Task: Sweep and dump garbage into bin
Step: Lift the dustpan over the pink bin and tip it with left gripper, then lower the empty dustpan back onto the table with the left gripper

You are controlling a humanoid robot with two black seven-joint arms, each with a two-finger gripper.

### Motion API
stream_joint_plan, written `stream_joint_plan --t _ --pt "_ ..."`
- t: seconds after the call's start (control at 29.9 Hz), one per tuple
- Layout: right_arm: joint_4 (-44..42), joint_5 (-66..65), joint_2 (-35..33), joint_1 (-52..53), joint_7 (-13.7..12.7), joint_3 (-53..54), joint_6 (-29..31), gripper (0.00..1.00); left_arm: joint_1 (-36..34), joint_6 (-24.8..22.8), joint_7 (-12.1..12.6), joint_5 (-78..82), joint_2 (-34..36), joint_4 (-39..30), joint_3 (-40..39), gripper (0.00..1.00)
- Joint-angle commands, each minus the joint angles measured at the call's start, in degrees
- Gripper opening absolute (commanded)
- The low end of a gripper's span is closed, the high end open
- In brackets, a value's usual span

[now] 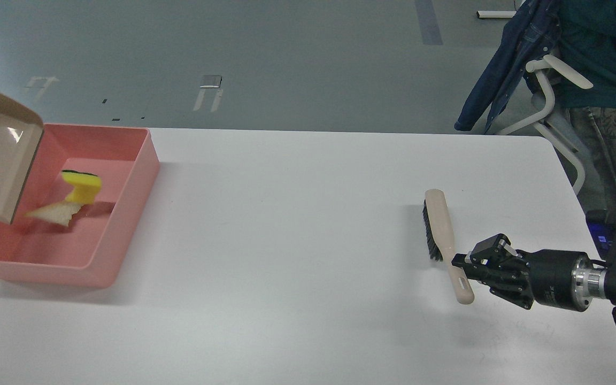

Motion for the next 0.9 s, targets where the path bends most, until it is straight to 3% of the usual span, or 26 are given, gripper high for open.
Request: stream_joint_plan --t 0.0,0.2,0.4,0.47,0.67,0.87 --pt "0.08 0.0 0.0 0.0 0.0 0.11 0.0 0.0 -0.19 1.15 0.01 1.21 0.13 -0.02 0.01 0.0" --pt "0.08 -0.18 0.61 0.09 0.0 0.55 0.09 0.0 -8.7 0.54 0.01 -0.54 0.13 0.07 -0.08 0.0" --pt "-0.01 -6.24 0.7 0.17 0.09 0.82 0.09 0.0 -20.22 -8.59 0.01 -10.28 -0.92 -0.02 -0.34 0.0" --pt "-0.01 -6.94 0.7 0.17 0.09 1.17 0.09 0.0 -22.33 -9.65 4.17 -16.43 -2.4 -1.33 -0.17 0.0" --pt "-0.09 -6.94 0.53 0.17 0.09 1.52 0.09 0.0 -22.95 -8.34 8.14 -19.0 -11.63 -3.53 0.1 0.0" --pt "-0.09 -7.03 -0.35 0.17 0.09 1.52 0.09 0.0 -21.9 -1.14 9.99 -18.39 -22.01 -6.43 1.06 0.0"
